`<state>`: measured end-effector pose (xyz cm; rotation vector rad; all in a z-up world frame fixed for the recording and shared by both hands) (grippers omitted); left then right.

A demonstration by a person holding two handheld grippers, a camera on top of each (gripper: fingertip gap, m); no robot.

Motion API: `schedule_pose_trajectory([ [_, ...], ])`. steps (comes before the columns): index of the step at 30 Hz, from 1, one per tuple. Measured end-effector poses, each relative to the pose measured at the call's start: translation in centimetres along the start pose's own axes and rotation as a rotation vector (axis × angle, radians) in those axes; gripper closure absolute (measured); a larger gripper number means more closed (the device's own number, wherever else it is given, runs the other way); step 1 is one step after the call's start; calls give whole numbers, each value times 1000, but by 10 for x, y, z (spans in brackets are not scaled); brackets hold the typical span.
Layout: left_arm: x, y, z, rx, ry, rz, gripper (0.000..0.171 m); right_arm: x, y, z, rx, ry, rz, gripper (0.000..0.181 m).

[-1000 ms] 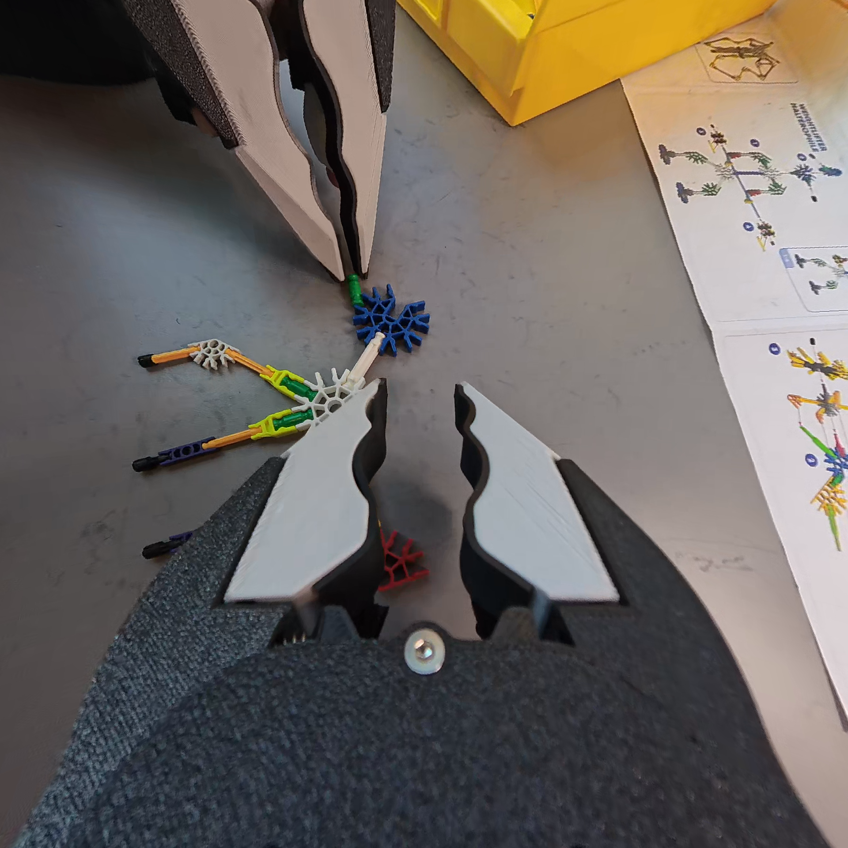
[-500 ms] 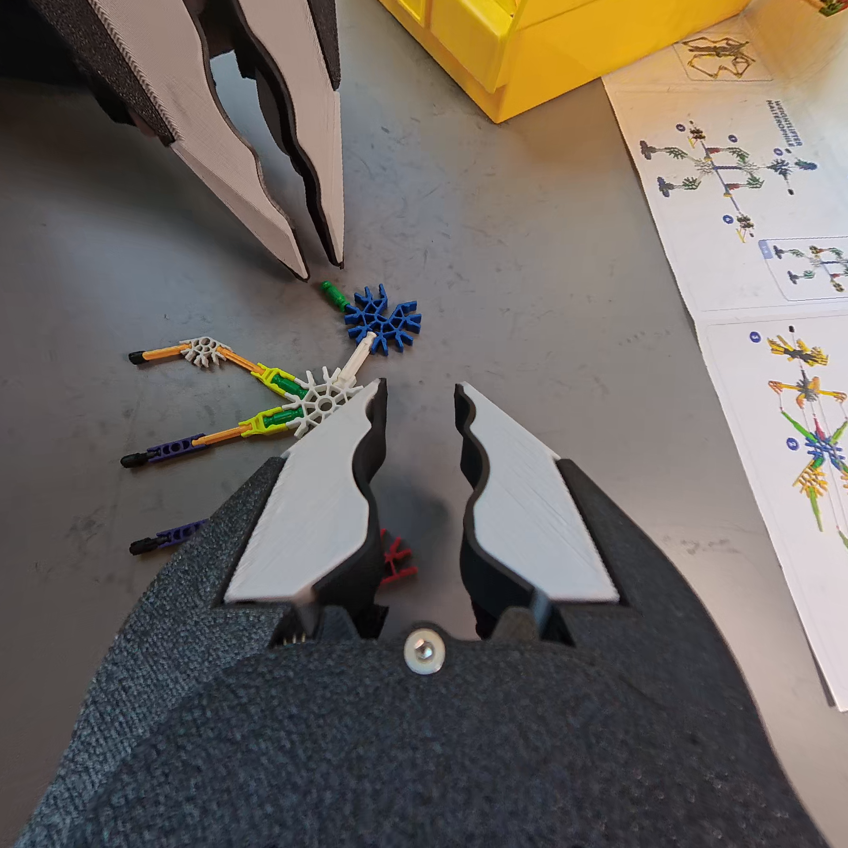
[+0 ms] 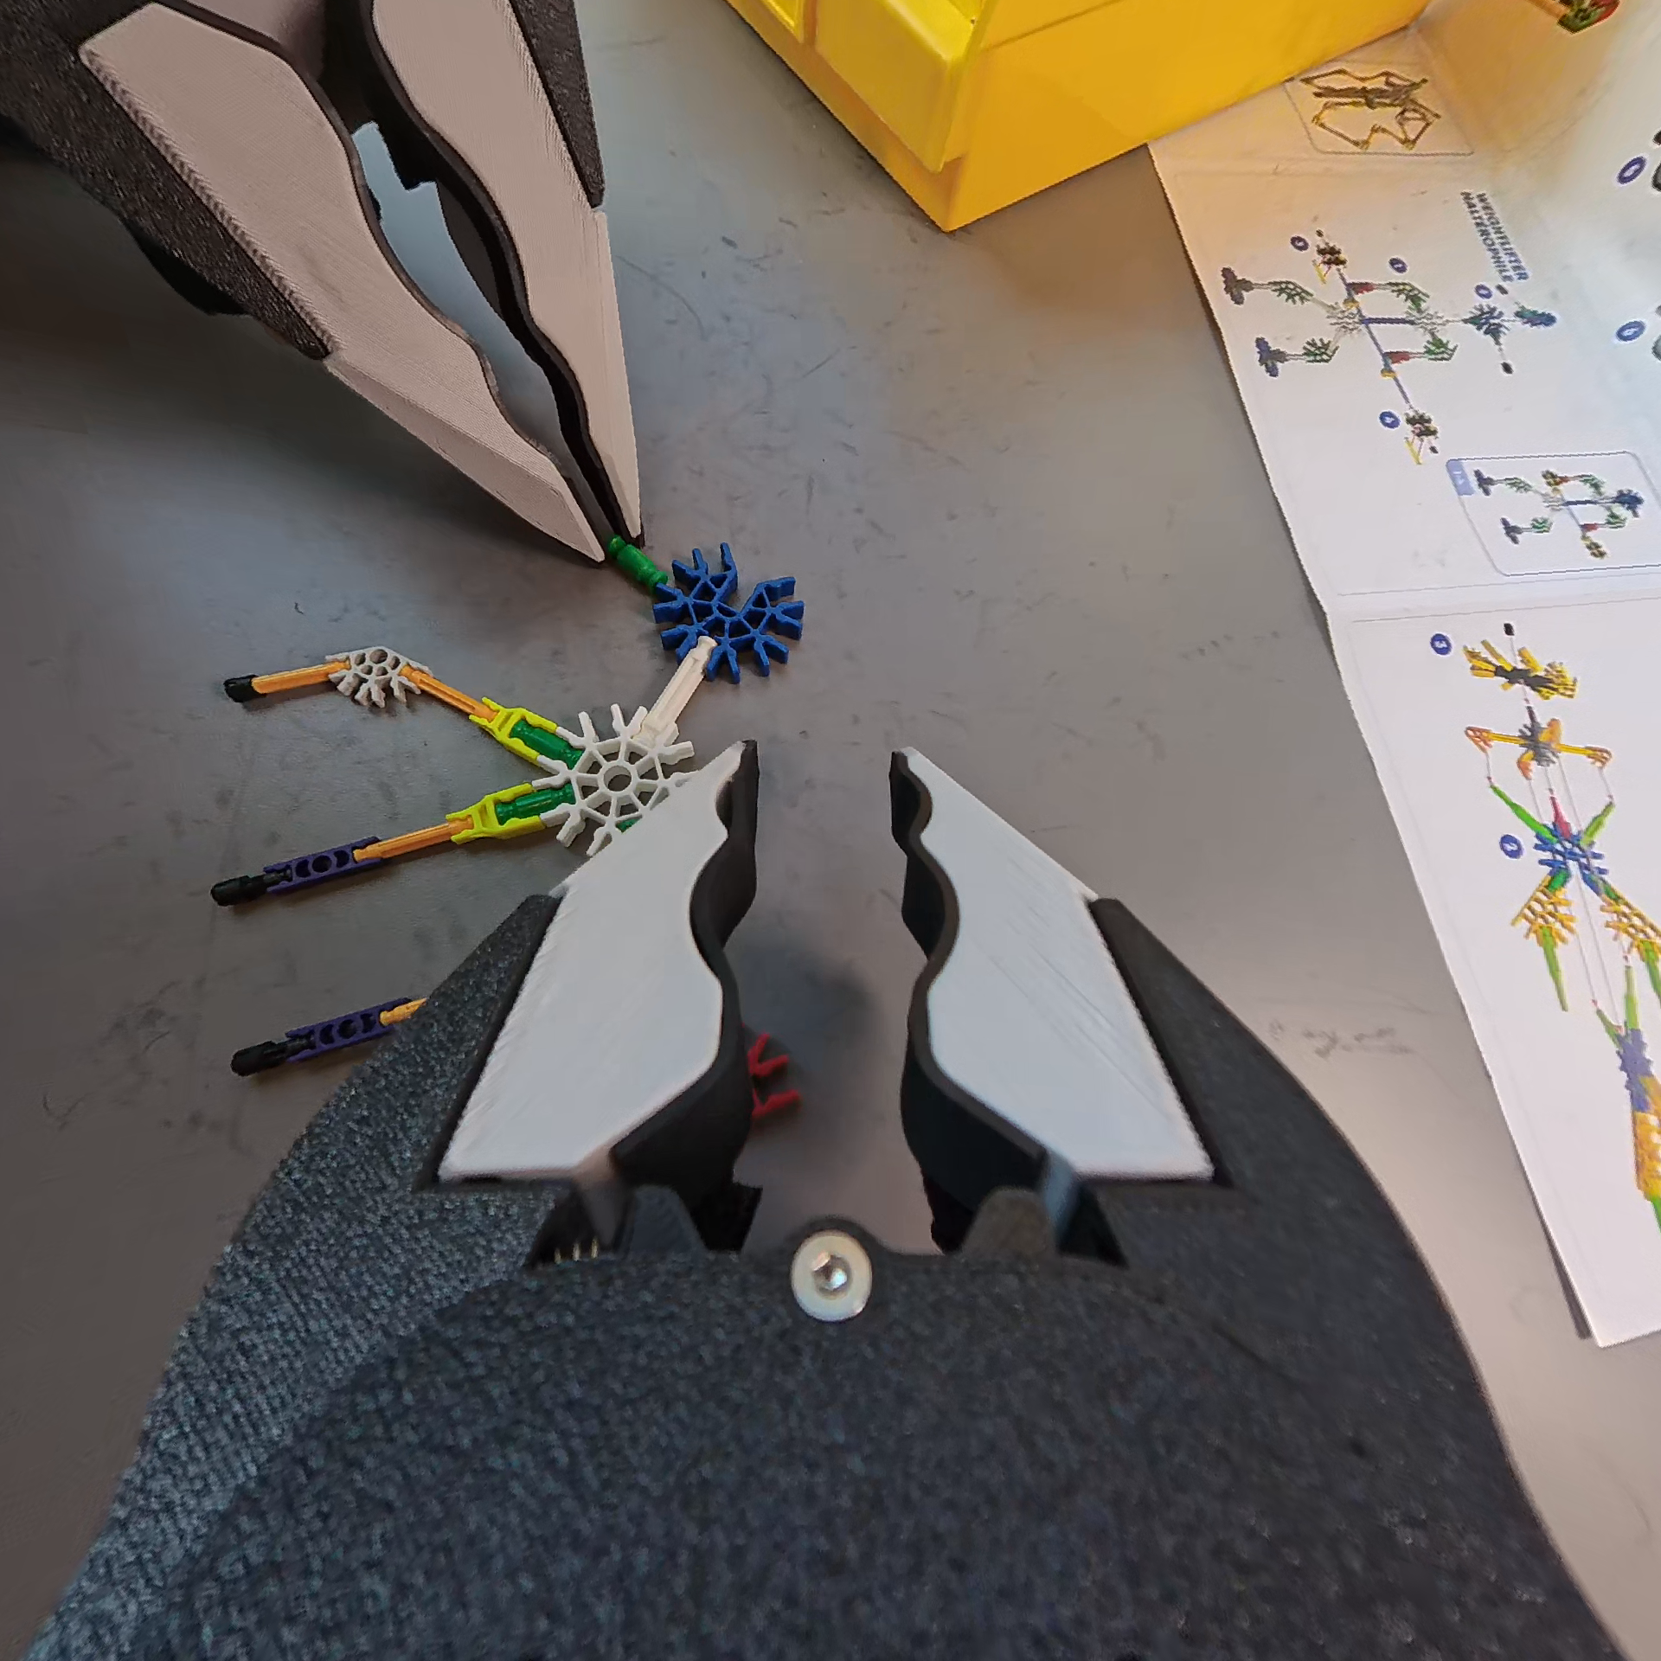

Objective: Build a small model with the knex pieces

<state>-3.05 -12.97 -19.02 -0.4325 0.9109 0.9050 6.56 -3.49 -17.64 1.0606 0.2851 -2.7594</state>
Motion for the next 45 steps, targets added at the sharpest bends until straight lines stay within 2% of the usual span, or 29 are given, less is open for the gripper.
schedule_pose_trajectory([
  [7,-2,3,-3,-84,-46,-9,167,-3,-2,0,-1,-11,-10,153],
  [13,-8,6,5,-162,-144,-98,167,-4,-4,-2,13,-9,-17,153],
  [25,3,5,1,-184,-122,-92,167,-1,-4,-3,25,-10,-10,153],
  [34,4,5,1,-182,-119,-78,167,7,12,23,-13,-64,120,174],
  [40,4,5,2,-207,-117,-76,167,22,20,44,-118,10,168,181],
  [45,4,6,3,-244,-120,-76,167,35,25,42,-193,134,199,181],
])
Point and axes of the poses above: each gripper's, where its closed fingertips meet, x out along the fingers, z out of its top, y = z × x across the jaws, the point moved 5 cm from there along -x, back along the fingers, and after that the axes turned 2 degrees about y, right-handed, at the moved point
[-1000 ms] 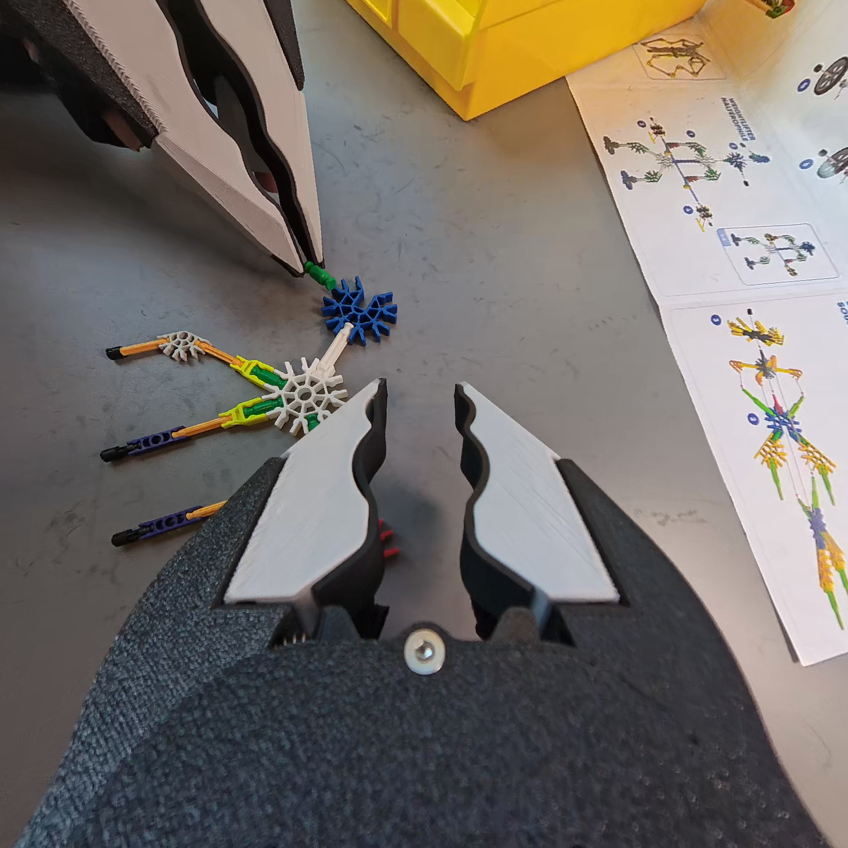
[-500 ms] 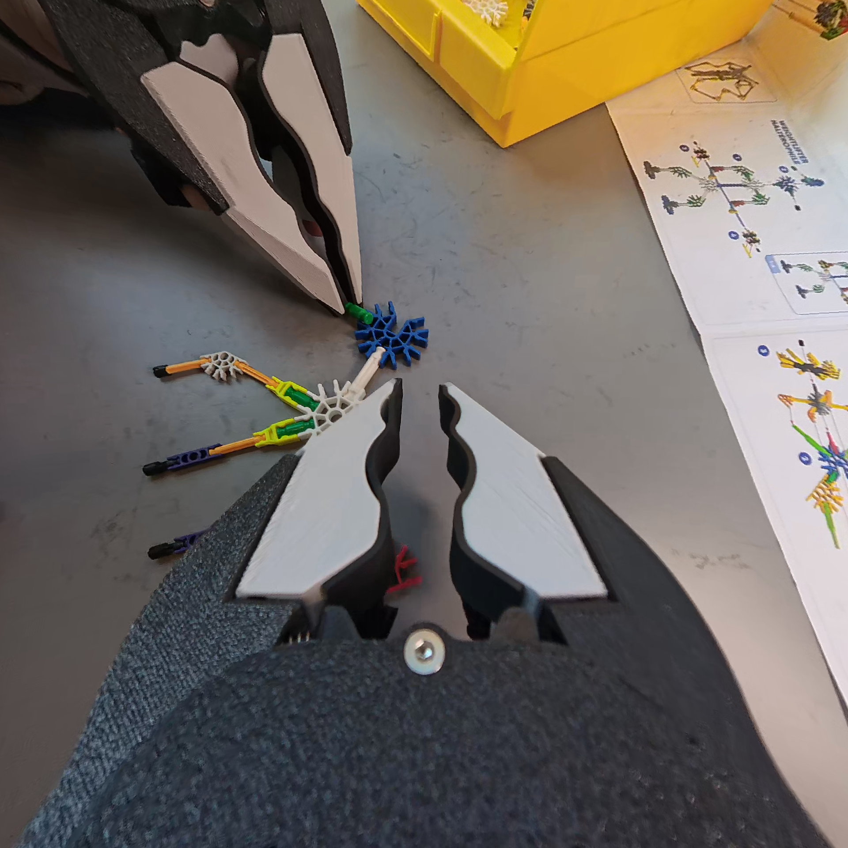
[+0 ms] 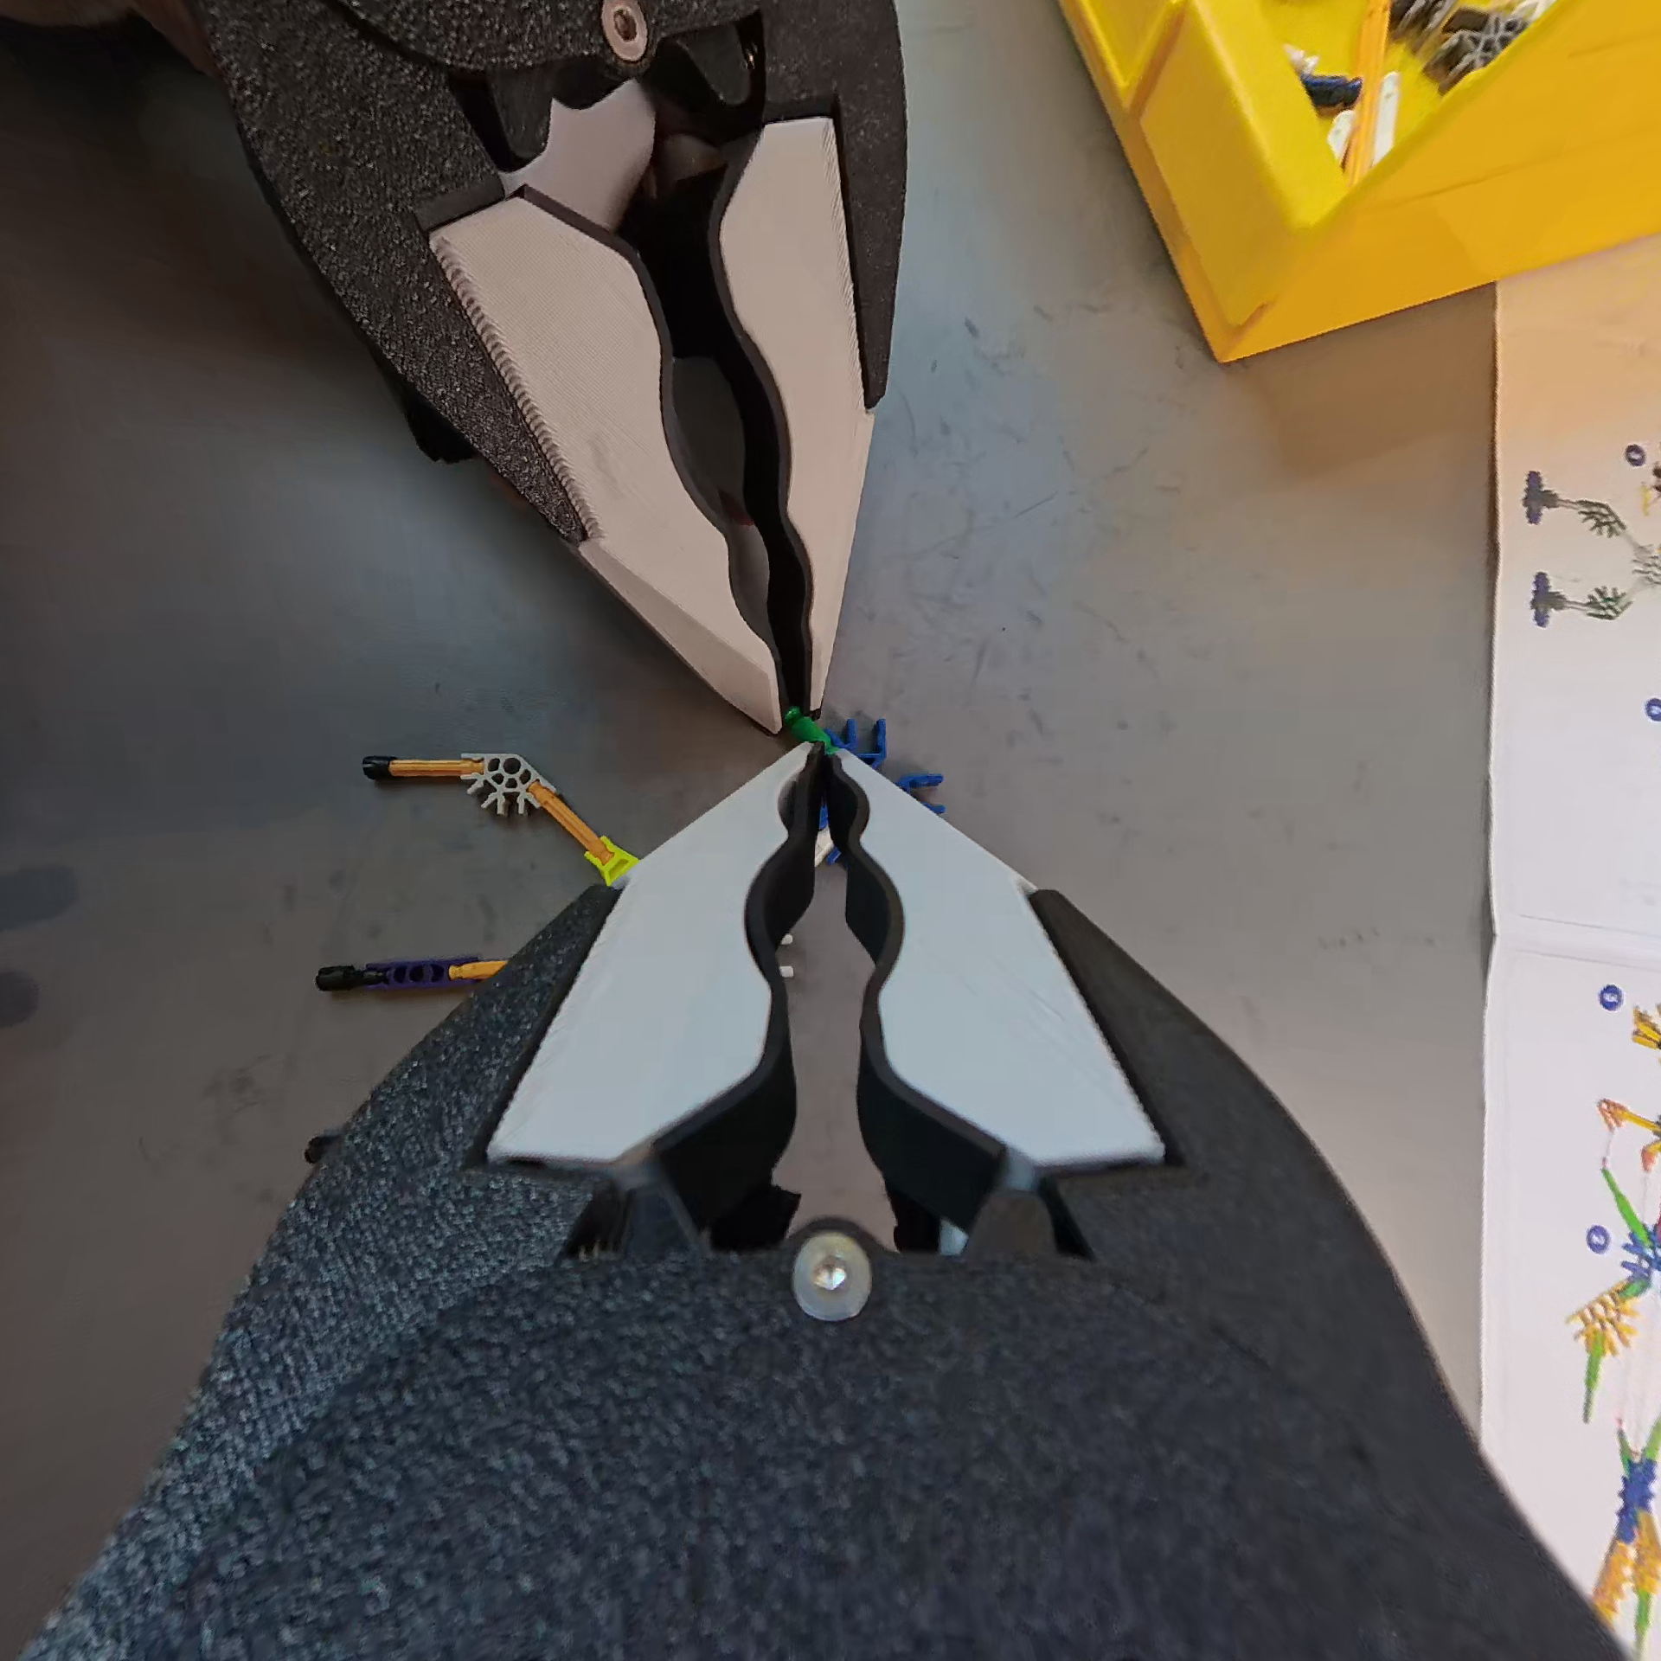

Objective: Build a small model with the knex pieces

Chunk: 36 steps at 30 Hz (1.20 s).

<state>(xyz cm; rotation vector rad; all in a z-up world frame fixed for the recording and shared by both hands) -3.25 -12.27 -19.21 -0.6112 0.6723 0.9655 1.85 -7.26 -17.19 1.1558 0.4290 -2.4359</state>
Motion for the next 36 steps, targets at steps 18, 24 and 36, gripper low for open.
schedule_pose_trajectory([
  [18,1,3,3,-68,-4,-12,167,10,-9,7,-49,122,33,181],
  [24,1,4,3,-76,-3,-23,167,13,-11,5,-47,152,44,181],
  [36,1,6,6,-54,-3,-7,167,0,-24,3,9,117,8,181],
])
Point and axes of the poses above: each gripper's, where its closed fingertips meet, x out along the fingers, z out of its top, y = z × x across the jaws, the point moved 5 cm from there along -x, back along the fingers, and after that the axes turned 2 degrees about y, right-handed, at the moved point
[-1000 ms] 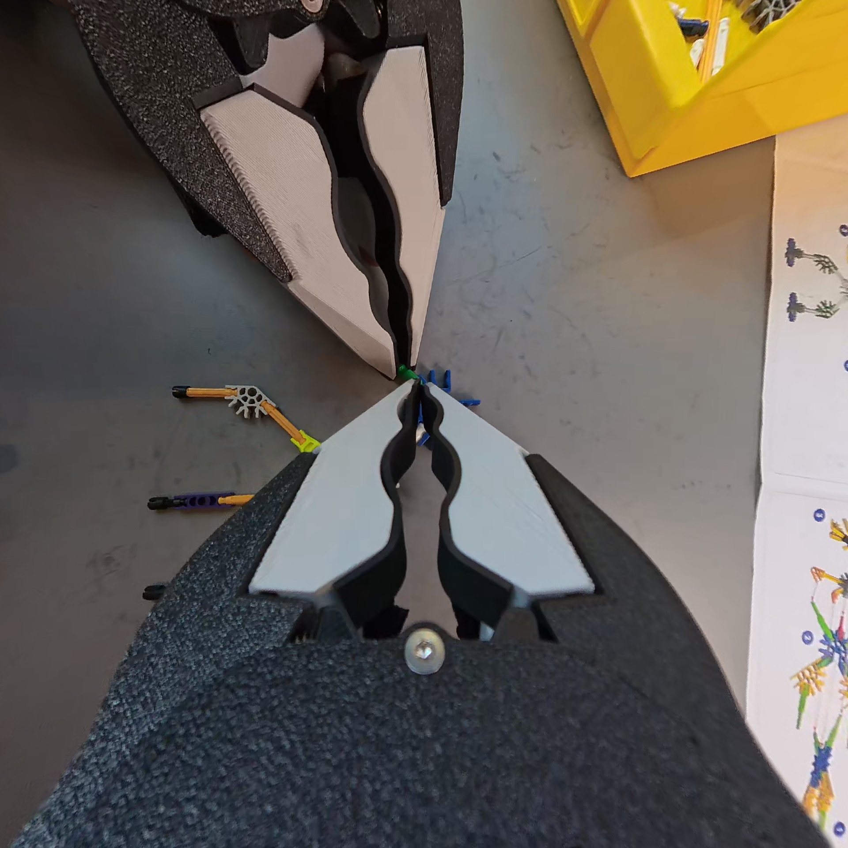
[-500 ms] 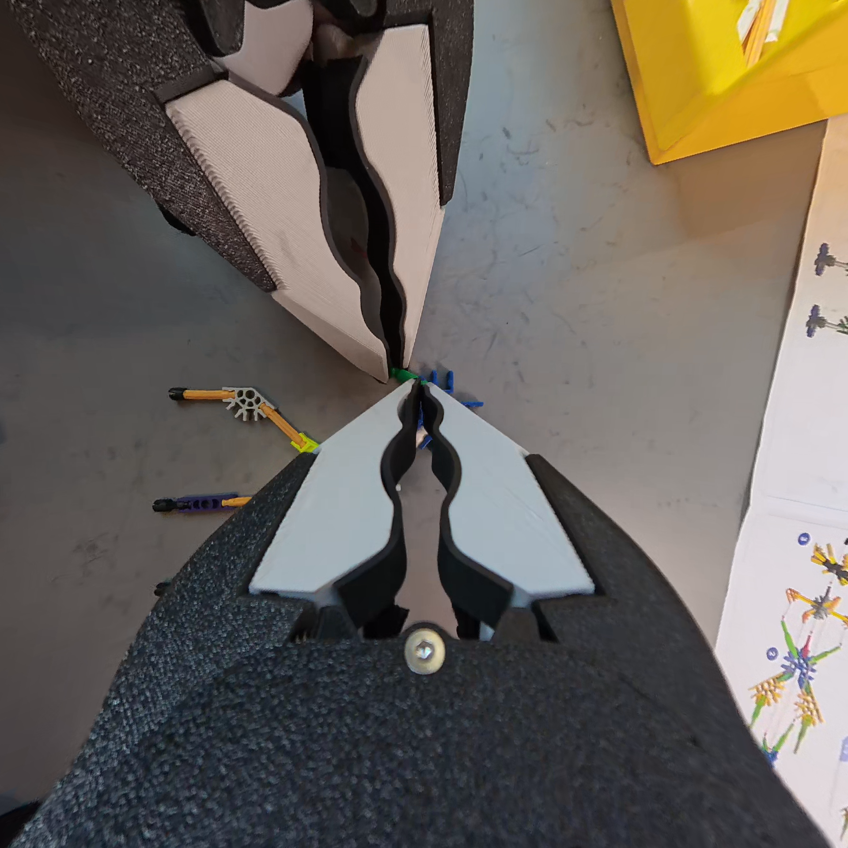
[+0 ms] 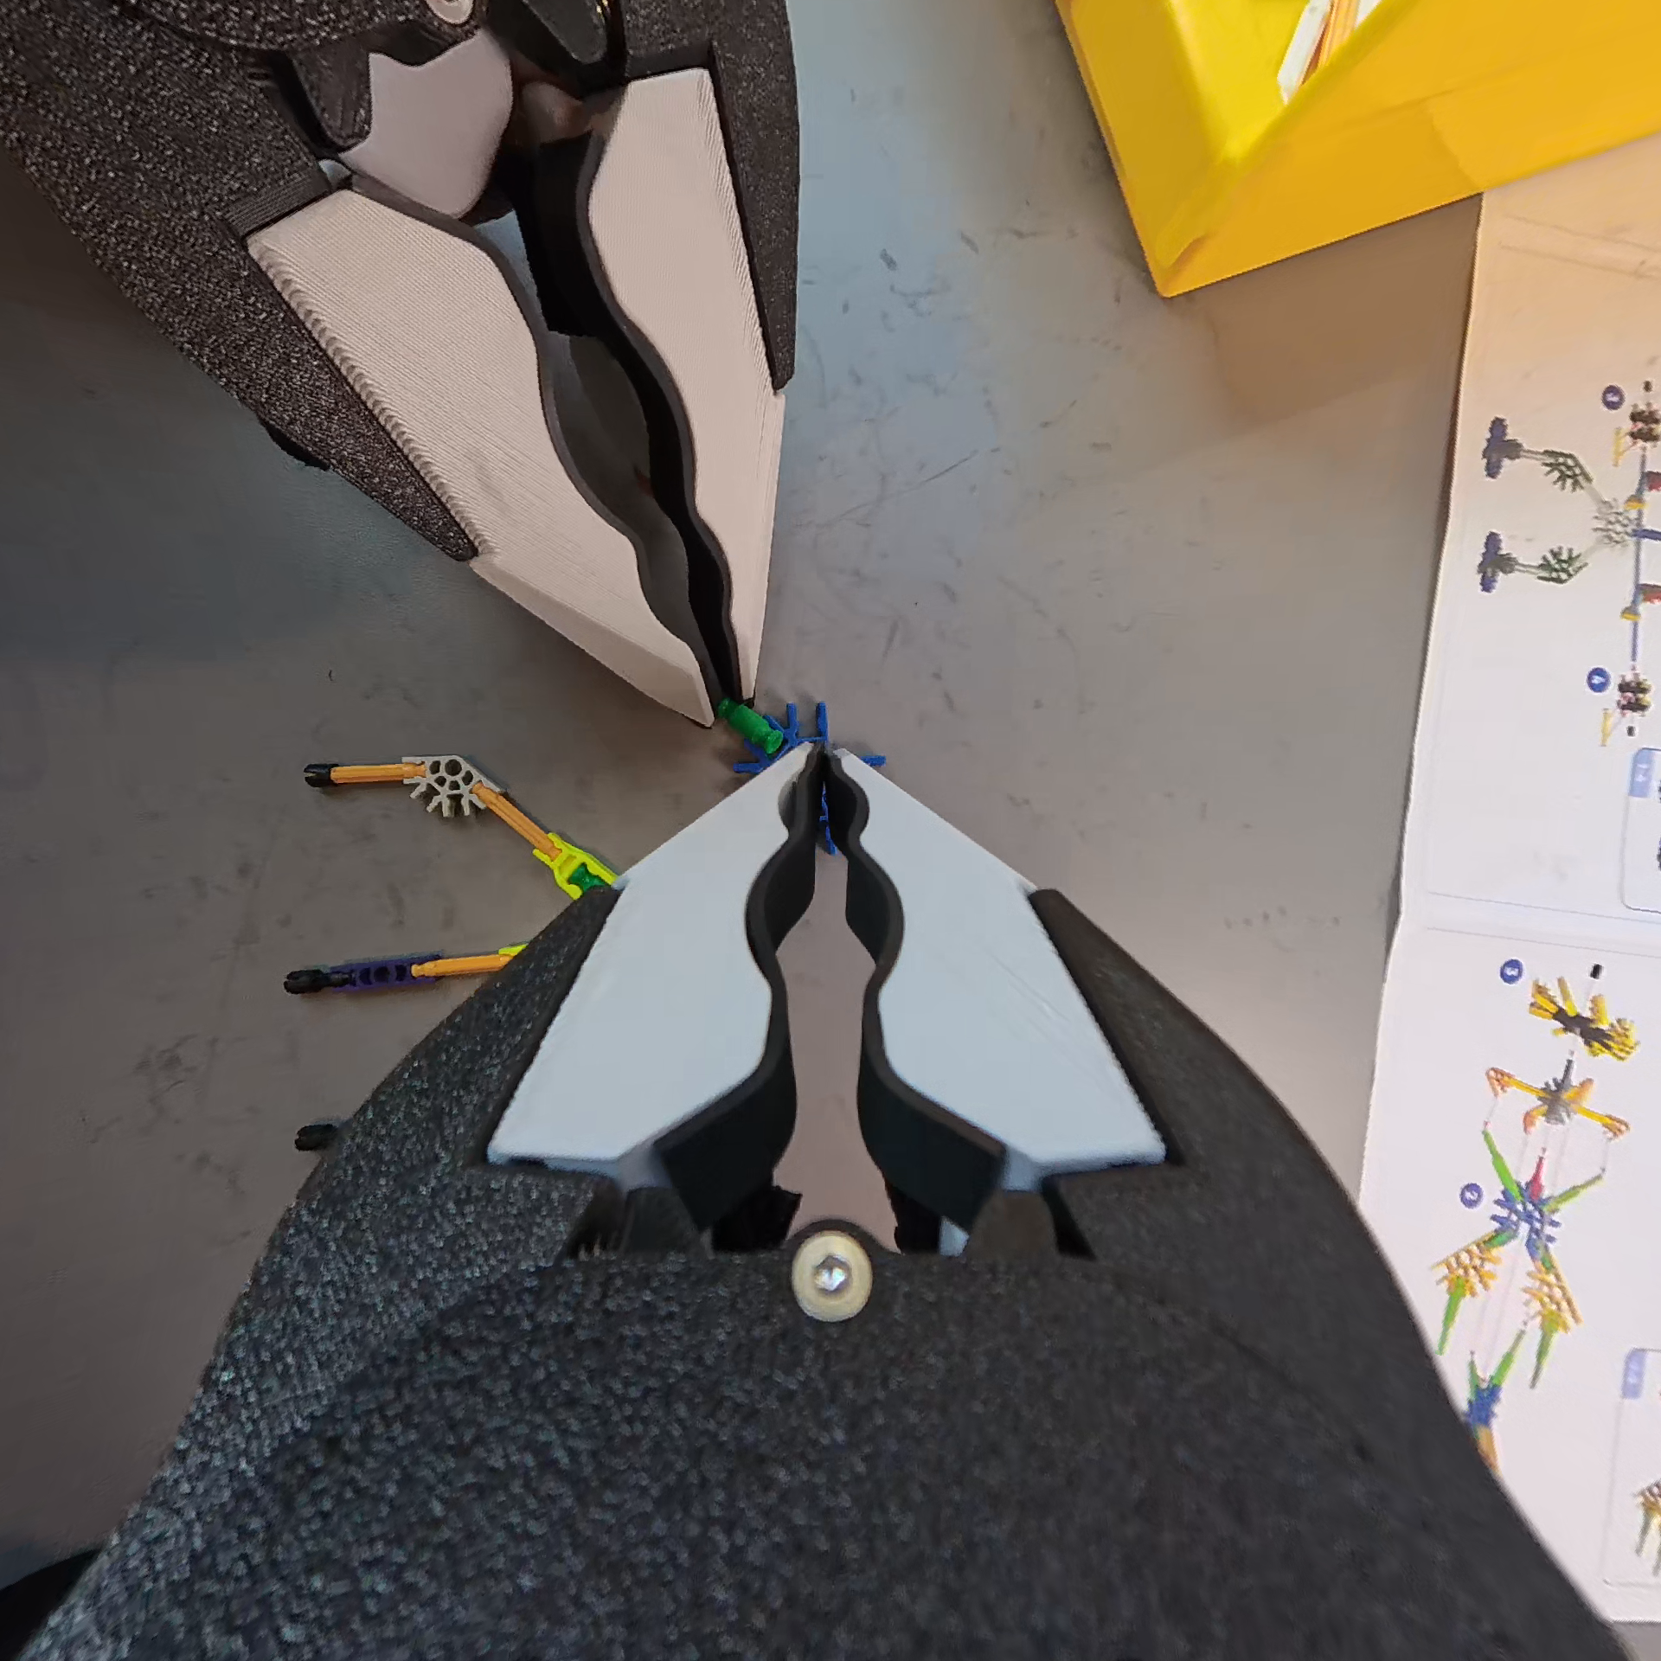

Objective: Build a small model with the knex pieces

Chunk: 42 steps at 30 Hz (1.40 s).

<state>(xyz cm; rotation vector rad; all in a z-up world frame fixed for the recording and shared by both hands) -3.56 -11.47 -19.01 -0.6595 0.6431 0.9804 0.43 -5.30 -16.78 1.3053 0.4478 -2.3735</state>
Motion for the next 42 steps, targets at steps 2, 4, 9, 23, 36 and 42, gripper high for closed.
schedule_pose_trajectory([
  [2,1,1,0,3,5,3,167,-1,1,1,3,-13,10,181],
  [4,1,1,1,7,10,3,167,0,4,3,-1,-25,23,181],
  [9,2,1,1,19,23,4,167,9,10,5,-19,-14,43,181],
  [23,3,2,2,10,8,-1,167,14,7,2,99,54,125,181],
  [36,2,3,0,17,-9,18,169,10,-1,2,182,-40,198,181],
  [42,3,4,0,45,2,31,171,-2,-3,10,8,-22,177,181],
])
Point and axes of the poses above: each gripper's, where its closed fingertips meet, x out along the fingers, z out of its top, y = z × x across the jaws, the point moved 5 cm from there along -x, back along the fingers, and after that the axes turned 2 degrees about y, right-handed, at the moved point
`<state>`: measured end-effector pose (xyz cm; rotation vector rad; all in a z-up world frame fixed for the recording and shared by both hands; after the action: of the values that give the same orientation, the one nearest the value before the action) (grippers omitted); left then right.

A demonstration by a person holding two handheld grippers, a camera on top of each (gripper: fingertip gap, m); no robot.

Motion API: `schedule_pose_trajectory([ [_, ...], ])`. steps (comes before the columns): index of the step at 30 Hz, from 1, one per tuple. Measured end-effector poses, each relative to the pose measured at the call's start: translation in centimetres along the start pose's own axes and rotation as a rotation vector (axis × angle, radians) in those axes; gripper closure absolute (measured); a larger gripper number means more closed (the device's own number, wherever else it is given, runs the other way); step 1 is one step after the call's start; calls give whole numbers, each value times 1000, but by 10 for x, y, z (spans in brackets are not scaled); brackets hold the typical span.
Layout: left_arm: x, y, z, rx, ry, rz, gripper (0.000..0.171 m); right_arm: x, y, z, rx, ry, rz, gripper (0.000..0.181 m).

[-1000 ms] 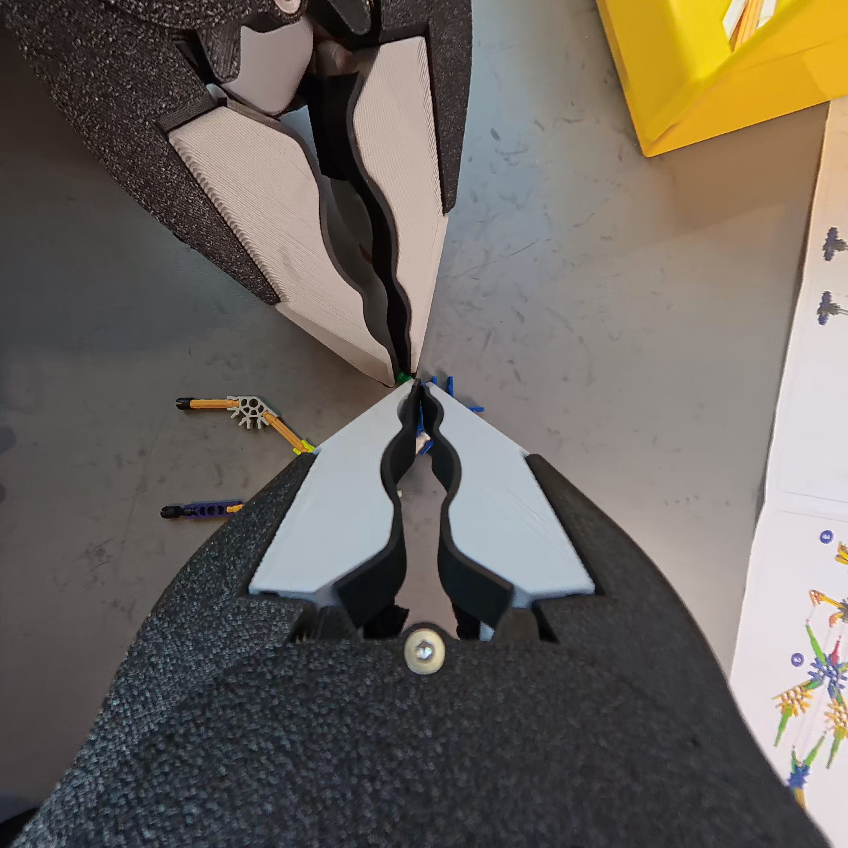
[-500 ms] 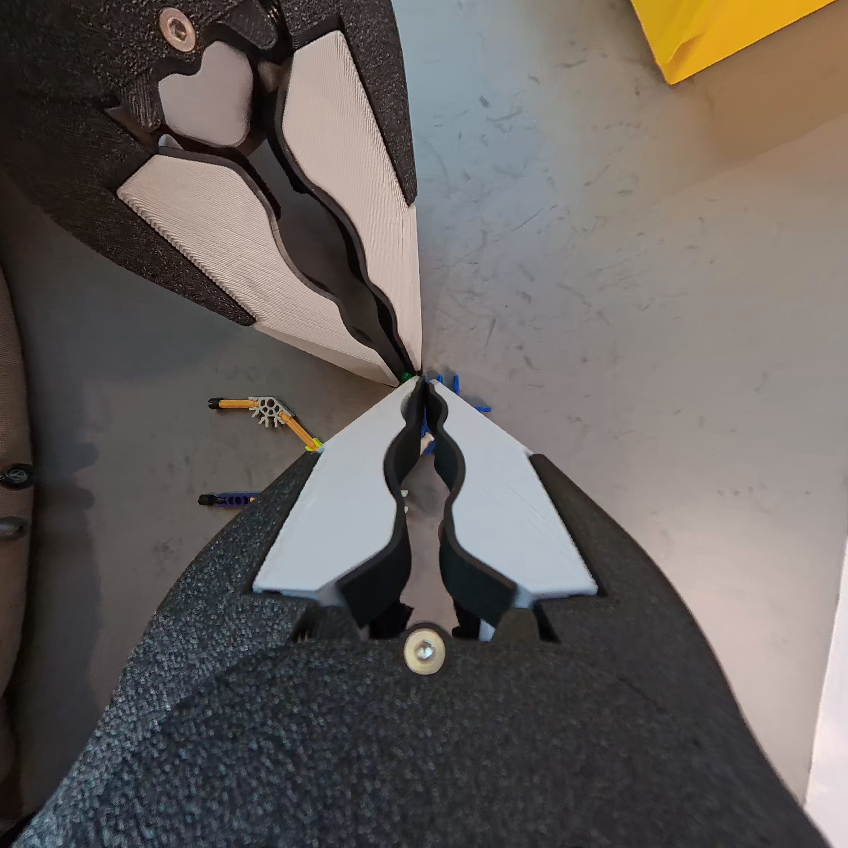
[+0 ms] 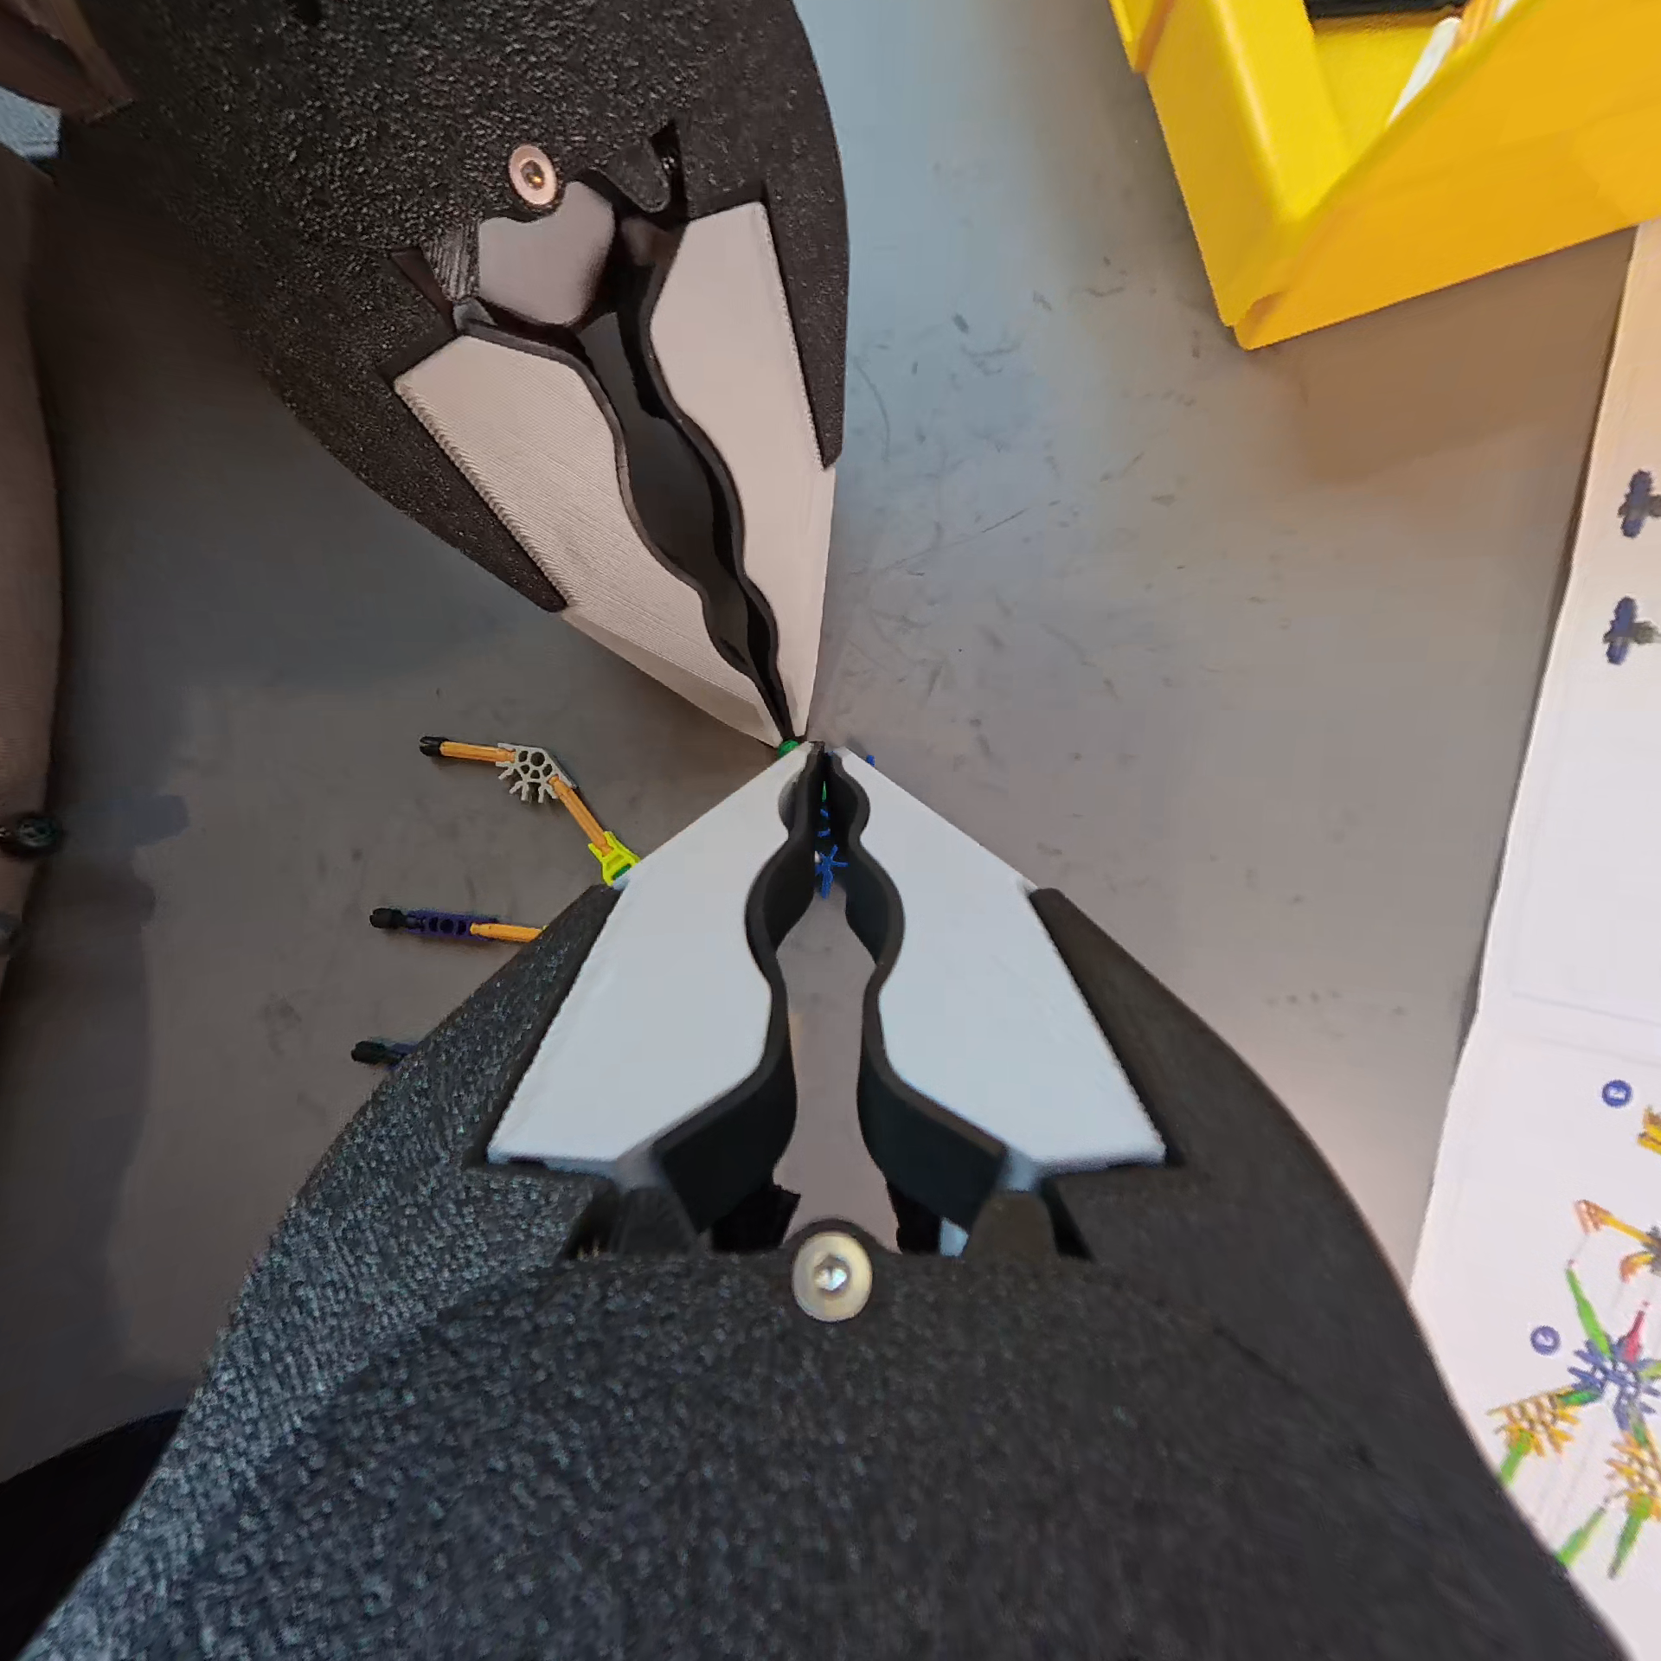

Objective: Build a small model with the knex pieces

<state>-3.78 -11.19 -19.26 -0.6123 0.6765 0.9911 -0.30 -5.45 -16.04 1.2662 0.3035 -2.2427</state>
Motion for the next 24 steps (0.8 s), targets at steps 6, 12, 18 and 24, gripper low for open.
schedule_pose_trajectory([
  [6,-3,-1,-1,5,-5,-13,171,4,3,-2,-136,89,-10,181],
  [12,-4,-3,-1,18,-15,-29,162,7,5,-2,-231,147,-19,181],
  [18,0,-2,-1,24,-18,5,164,15,3,-5,-281,221,-9,181],
  [24,0,0,-1,10,-30,2,167,16,2,-5,-316,249,-15,181],
])
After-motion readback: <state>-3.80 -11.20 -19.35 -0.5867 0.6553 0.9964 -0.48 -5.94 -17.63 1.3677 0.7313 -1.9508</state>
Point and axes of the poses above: each gripper's, where its closed fingertips meet, x out along the fingers, z out of its top, y = z × x across the jaws, the point moved 5 cm from there along -x, back along the fingers, and after that the axes turned 2 degrees about y, right-handed, at the moved point
